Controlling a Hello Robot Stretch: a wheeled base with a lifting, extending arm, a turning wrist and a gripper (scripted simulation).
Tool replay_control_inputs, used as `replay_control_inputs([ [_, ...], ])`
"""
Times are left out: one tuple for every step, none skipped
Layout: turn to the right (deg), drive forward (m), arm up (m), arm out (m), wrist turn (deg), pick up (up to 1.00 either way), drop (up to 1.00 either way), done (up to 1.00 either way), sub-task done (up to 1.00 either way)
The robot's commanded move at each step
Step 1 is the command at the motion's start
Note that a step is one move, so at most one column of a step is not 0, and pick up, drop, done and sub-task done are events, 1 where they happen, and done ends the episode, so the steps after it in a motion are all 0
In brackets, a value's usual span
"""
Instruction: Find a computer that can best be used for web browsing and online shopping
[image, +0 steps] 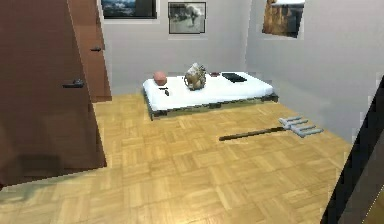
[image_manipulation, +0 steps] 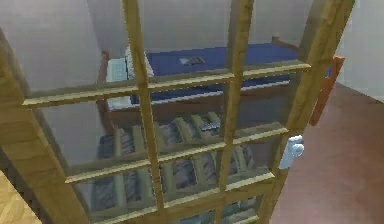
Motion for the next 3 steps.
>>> replay_control_inputs([
  [0.0, 0.50, 0.00, 0.00, 0.0, 0.00, 0.00, 0.00, 0.00],
  [15.0, 0.00, 0.00, 0.00, 0.0, 0.00, 0.00, 0.00, 0.00],
  [0.0, 1.00, 0.00, 0.00, 0.0, 0.00, 0.00, 0.00, 0.00],
])
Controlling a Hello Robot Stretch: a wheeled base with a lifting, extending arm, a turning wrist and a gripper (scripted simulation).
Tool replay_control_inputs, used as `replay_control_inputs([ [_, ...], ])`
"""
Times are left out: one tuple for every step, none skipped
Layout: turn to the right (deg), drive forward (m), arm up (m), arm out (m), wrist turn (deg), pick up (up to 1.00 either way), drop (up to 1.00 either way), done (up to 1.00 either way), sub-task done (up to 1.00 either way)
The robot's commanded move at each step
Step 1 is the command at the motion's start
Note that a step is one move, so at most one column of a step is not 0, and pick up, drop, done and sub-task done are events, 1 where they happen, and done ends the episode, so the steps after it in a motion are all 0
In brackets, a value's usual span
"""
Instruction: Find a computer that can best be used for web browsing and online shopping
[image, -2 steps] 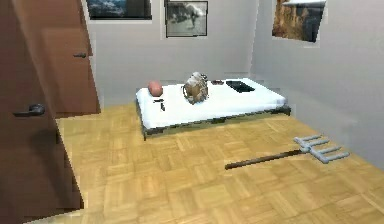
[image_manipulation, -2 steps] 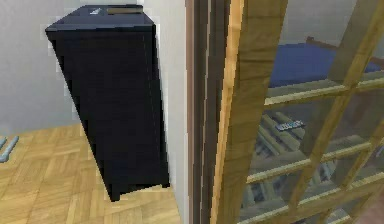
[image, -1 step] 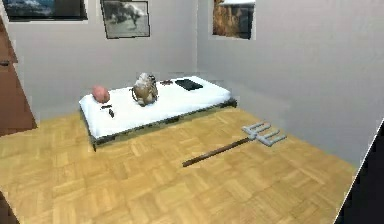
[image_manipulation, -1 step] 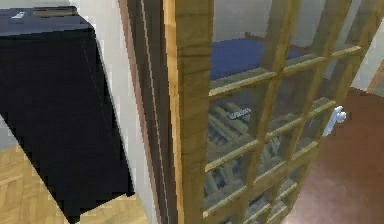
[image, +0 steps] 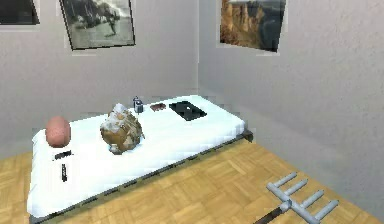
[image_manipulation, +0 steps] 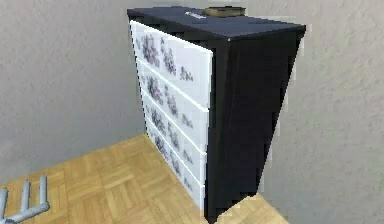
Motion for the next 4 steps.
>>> replay_control_inputs([
  [3.0, 0.00, 0.00, 0.00, 0.0, 0.00, 0.00, 0.00, 0.00],
  [0.0, 1.00, 0.00, 0.00, 0.0, 0.00, 0.00, 0.00, 0.00],
  [0.0, 0.20, 0.00, 0.00, 0.0, 0.00, 0.00, 0.00, 0.00],
  [-9.0, 0.00, 0.00, 0.00, 0.0, 0.00, 0.00, 0.00, 0.00],
])
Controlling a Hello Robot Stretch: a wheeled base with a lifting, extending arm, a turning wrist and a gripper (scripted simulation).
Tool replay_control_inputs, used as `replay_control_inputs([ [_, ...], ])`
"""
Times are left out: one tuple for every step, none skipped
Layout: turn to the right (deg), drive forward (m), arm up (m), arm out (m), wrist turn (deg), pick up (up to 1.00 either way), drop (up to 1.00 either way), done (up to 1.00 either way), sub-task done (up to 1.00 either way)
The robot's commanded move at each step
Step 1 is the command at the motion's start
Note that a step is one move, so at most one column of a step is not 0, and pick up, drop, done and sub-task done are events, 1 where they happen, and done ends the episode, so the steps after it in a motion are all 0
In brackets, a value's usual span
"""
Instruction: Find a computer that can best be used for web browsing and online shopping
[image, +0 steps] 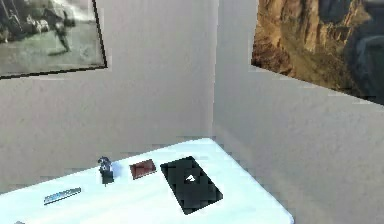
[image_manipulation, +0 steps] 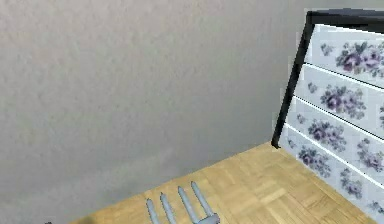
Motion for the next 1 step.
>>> replay_control_inputs([
  [0.0, 0.00, 0.00, 0.00, 0.0, 0.00, 0.00, 1.00, 0.00],
])
